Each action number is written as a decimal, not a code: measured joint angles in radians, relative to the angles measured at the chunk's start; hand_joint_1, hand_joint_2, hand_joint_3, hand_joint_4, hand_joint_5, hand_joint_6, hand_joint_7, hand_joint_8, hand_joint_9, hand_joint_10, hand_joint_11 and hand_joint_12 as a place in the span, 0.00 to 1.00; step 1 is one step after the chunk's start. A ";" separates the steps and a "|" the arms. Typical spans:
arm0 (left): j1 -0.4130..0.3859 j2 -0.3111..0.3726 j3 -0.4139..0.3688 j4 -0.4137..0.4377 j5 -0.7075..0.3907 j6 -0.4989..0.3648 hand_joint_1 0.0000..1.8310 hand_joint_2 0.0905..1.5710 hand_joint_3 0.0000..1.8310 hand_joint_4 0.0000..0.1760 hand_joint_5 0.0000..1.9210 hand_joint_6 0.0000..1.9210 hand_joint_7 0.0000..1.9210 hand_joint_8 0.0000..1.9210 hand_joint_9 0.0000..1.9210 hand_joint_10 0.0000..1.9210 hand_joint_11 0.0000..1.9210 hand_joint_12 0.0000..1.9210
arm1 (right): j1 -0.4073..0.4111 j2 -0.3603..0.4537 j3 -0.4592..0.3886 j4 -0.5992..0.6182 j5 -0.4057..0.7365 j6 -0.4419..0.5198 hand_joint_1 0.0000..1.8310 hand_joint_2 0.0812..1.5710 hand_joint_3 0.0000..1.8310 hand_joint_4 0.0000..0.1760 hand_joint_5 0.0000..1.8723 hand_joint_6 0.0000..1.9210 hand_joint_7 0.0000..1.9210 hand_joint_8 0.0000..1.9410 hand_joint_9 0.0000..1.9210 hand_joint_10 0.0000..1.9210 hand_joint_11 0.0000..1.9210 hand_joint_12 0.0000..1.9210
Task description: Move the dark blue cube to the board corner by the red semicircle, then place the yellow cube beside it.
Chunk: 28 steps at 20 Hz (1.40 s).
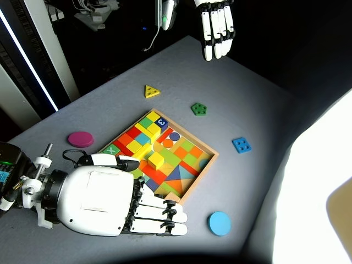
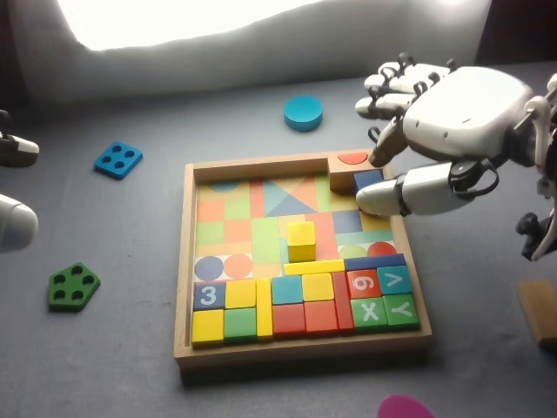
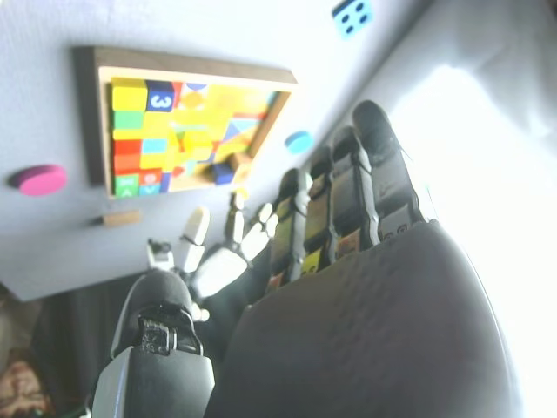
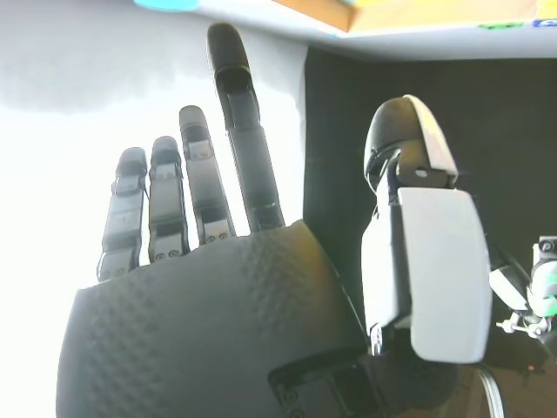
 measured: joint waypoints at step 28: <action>0.004 0.000 0.000 0.003 0.000 0.000 0.00 0.73 0.00 0.21 0.06 0.00 0.05 0.00 0.06 0.00 0.00 0.26 | 0.030 0.000 -0.092 -0.010 0.043 -0.002 0.00 0.71 0.00 0.00 0.45 0.01 0.11 0.00 0.00 0.00 0.00 0.00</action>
